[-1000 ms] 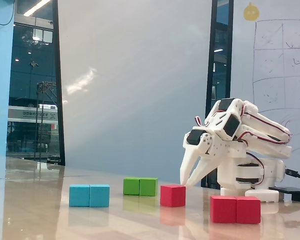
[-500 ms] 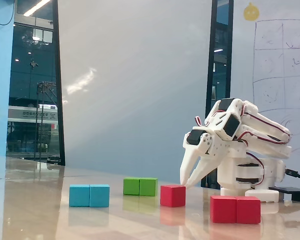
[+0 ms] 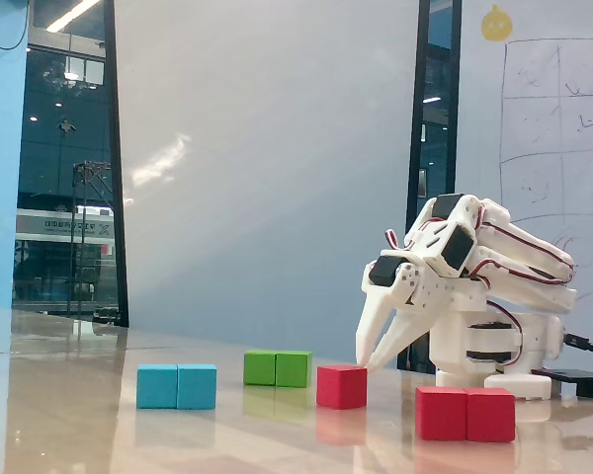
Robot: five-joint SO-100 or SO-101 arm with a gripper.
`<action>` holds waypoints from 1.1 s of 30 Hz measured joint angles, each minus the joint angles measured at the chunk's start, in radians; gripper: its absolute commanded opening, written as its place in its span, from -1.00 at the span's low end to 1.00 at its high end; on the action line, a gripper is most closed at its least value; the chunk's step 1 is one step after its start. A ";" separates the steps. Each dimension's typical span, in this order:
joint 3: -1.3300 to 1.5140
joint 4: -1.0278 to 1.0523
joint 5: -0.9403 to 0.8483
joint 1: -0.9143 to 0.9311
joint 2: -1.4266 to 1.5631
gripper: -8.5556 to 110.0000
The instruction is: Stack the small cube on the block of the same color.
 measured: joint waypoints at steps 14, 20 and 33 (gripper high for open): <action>0.000 0.000 0.000 0.000 0.000 -0.86; -0.002 0.000 0.000 0.000 0.000 -0.86; -0.566 0.012 -0.005 0.000 -0.466 -0.86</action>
